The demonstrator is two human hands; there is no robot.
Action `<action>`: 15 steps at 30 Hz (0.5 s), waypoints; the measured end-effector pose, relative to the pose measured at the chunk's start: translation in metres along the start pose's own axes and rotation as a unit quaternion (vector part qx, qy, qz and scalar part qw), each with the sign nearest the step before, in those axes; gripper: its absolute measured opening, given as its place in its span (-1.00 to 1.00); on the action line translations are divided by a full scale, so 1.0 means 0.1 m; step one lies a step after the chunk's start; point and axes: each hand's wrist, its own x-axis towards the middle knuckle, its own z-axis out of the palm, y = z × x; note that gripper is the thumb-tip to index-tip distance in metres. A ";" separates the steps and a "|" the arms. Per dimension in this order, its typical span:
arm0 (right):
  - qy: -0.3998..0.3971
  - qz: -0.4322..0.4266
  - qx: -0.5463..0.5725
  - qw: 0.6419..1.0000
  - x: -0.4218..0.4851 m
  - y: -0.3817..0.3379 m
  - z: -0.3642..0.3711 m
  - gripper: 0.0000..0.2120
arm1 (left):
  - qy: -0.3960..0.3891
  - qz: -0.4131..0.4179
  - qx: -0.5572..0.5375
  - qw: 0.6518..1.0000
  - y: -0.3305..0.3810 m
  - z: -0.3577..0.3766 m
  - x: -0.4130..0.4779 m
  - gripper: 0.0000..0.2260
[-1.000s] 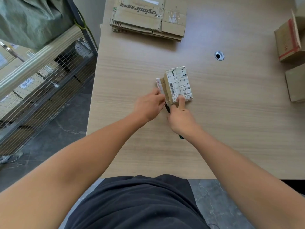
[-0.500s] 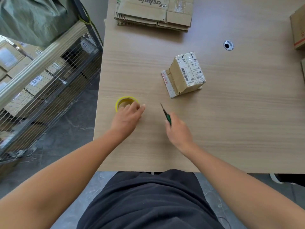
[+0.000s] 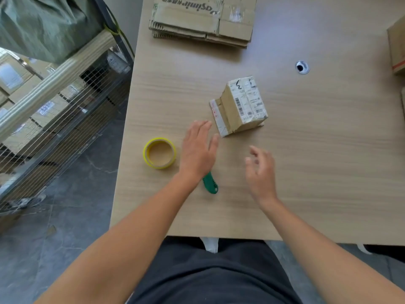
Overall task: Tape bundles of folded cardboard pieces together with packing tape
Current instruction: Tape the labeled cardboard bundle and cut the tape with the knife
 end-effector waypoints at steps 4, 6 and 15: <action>0.050 -0.040 0.092 0.994 0.70 0.10 -0.51 -0.56 | 0.045 -0.013 -0.055 0.997 0.51 0.43 0.33 -0.49; 0.002 -0.057 0.151 0.987 1.10 0.08 -0.55 -0.55 | 0.070 -0.021 -0.079 0.994 0.67 0.64 0.51 -0.45; -0.130 -0.179 0.229 0.948 1.74 0.46 0.12 -0.41 | 0.182 -0.007 -0.253 0.950 0.23 1.42 0.90 -0.49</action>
